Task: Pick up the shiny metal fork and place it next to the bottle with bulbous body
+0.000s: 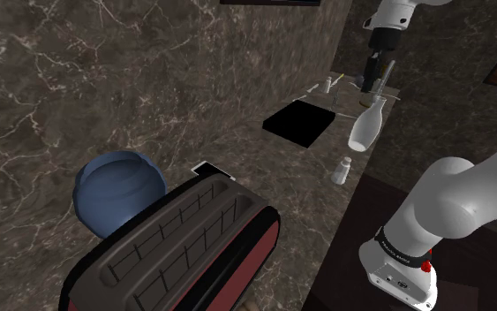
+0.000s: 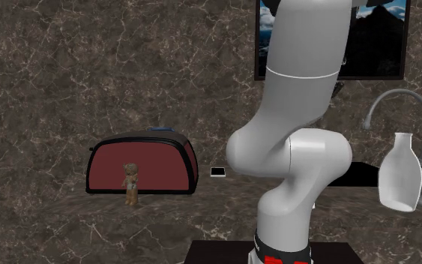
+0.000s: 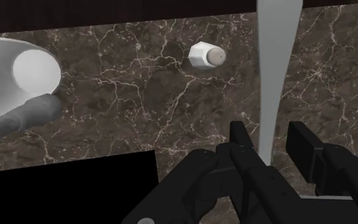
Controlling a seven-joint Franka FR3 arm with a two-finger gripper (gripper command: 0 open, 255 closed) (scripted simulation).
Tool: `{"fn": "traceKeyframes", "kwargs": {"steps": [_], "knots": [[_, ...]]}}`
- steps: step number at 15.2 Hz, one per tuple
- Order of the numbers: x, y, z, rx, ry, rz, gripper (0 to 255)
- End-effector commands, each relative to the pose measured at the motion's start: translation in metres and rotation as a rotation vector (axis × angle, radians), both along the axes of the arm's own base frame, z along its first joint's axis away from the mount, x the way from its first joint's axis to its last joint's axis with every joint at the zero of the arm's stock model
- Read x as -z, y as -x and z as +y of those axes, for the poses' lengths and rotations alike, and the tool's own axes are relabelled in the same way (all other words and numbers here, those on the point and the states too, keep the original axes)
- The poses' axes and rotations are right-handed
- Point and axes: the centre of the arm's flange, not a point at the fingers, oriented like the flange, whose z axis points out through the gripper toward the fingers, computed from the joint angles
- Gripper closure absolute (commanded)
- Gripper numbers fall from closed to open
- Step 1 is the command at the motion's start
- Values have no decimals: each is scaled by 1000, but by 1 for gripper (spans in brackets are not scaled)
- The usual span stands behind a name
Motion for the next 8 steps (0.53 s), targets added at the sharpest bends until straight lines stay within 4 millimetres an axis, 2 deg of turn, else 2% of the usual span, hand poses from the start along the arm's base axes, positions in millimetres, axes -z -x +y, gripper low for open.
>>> {"fn": "traceKeyframes", "kwargs": {"steps": [1,5,8], "knots": [[0,-4,-26,-1,1,0,255],[0,-8,-78,-1,1,0,255],[16,-8,-78,-1,1,0,255]]}}
